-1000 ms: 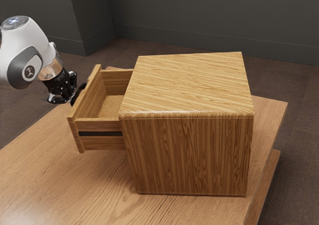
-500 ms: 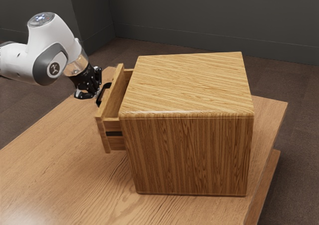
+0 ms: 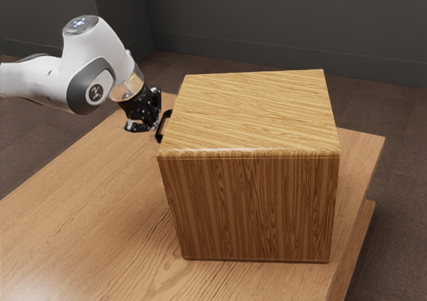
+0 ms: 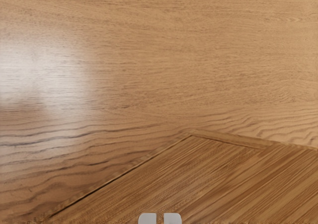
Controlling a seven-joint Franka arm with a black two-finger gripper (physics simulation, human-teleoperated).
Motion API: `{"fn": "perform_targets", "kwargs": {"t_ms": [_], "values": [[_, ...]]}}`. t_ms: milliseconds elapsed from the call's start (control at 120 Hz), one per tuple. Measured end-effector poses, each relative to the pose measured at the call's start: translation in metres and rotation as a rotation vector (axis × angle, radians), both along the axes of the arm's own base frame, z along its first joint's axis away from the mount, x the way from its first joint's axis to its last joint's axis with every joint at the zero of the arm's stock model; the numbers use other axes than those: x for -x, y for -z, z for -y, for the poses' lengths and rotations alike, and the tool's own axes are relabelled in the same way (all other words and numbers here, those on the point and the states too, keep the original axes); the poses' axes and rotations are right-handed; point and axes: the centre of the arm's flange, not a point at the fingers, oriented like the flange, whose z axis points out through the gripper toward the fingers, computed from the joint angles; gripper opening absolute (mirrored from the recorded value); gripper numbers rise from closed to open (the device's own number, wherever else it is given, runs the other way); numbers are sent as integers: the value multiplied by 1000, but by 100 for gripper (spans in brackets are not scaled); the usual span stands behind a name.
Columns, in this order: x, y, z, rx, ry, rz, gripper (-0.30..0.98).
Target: Push the drawer handle with one arm to close the drawer
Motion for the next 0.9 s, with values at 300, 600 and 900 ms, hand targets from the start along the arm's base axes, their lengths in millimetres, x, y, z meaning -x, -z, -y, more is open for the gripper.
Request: {"fn": "perform_targets", "kwargs": {"t_ms": [300,600,900], "values": [[6,2,-1,13,-42,12,-9],[70,-56,-99,0,-226,-9,10],[106,-80,-118,79,-242,-218,54]]}}
